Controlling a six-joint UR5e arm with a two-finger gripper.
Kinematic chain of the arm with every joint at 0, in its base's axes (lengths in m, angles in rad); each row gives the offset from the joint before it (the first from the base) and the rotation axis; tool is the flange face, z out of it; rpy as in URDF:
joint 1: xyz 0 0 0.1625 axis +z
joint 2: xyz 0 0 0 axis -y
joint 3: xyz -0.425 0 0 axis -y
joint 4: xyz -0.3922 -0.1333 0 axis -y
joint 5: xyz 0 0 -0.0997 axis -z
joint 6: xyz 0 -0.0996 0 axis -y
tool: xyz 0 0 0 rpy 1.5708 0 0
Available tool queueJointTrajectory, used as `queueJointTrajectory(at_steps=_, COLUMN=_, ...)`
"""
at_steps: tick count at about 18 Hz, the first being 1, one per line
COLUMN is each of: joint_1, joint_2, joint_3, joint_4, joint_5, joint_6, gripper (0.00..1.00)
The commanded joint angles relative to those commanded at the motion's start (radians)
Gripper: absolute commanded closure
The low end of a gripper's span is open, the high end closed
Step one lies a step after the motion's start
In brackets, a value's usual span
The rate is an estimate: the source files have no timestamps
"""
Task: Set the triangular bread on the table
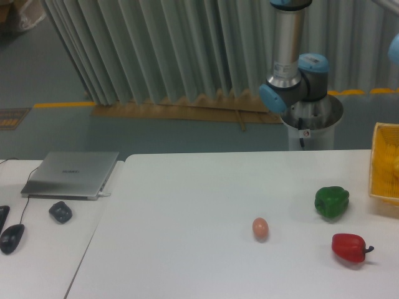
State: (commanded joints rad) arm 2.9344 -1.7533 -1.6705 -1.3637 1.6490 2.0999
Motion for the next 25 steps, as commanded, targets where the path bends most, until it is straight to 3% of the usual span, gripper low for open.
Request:
queueJointTrajectory(at_steps=2, joint_1=0.020, joint_2=-0.011, joint_3=0.003, joint_4=0.003, joint_5=0.000, joint_6=0.044, gripper=0.00)
queueJointTrajectory(at_steps=8, joint_1=0.058, joint_2=-0.058, joint_3=0.006, joint_4=0.109, joint_5=-0.005, joint_6=0.207, gripper=0.00)
queueJointTrajectory(at_steps=14, joint_1=0.064, joint_2=-0.097, joint_3=0.006, joint_4=0.187, joint_5=-0.012, joint_6=0.221, gripper=0.00)
queueJointTrajectory(at_steps=25, joint_1=0.107, joint_2=-0.137, joint_3=-0.028, joint_4=0.186, joint_5=0.009, joint_6=0.264, gripper=0.00)
